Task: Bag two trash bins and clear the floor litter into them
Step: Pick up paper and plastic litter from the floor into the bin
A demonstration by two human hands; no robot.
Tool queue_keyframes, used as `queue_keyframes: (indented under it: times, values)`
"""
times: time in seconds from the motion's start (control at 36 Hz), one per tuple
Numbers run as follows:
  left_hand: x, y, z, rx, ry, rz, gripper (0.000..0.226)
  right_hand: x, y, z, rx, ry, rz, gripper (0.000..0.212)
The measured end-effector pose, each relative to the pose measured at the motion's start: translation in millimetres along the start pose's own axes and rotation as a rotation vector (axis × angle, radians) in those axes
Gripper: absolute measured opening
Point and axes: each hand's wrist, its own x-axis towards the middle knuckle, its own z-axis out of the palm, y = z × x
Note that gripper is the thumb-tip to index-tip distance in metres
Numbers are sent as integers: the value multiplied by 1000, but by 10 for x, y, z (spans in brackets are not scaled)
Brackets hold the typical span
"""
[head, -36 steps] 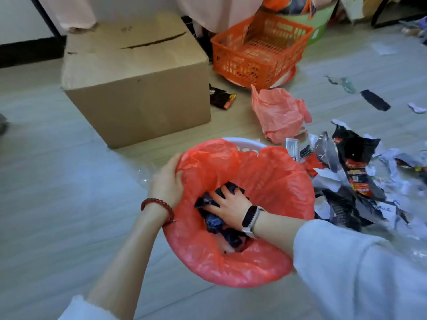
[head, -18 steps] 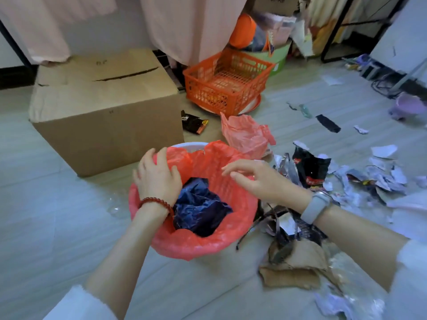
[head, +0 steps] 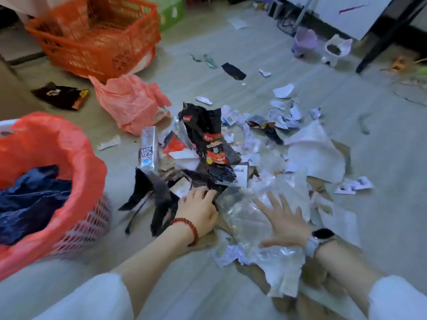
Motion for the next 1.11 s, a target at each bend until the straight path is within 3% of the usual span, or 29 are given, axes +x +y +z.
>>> queue_keyframes:
  times: [0.11, 0.28, 0.33, 0.42, 0.44, 0.5, 0.56, 0.61, 0.69, 0.78, 0.86, 0.94, 1.11]
  values:
    - [11, 158, 357, -30, -42, -49, 62, 108, 114, 450, -49, 53, 9, 103]
    - [35, 407, 445, 45, -144, 14, 93, 230, 200, 347, -34, 450, -72, 29]
    - [94, 475, 453, 59, -163, 34, 105, 199, 234, 277, 3, 623, -101, 18]
    - [178, 559, 440, 16, -167, 67, 119, 145, 259, 186, 248, 800, -155, 11]
    - [196, 586, 427, -48, -153, 72, 122, 125, 244, 120, 424, 789, -156, 5]
    - [221, 630, 358, -195, -96, 95, 126, 68, 171, -67, 889, 575, -157, 7]
    - [248, 662, 253, -277, -39, 142, 127, 19, 87, -222, 1197, 419, -175, 6]
    - [297, 671, 136, -357, -16, 182, 124, -8, 16, -267, 1309, 430, -159, 3]
    - [368, 672, -1, -435, -59, 175, 116, -56, -99, -288, 1399, 514, -148, 17]
    - [397, 706, -14, -429, -137, 203, 91, -95, -189, -296, 1447, 630, -156, 18]
    - [380, 661, 7, -362, -112, 239, 65, -111, -204, -279, 1320, 745, -170, 26]
    - [368, 449, -32, -322, -78, 191, 62, -141, -87, -194, 1045, 744, -128, 32]
    - [282, 100, -89, -161, -45, 204, 48, -304, 156, 328, 317, 145, 10, 96]
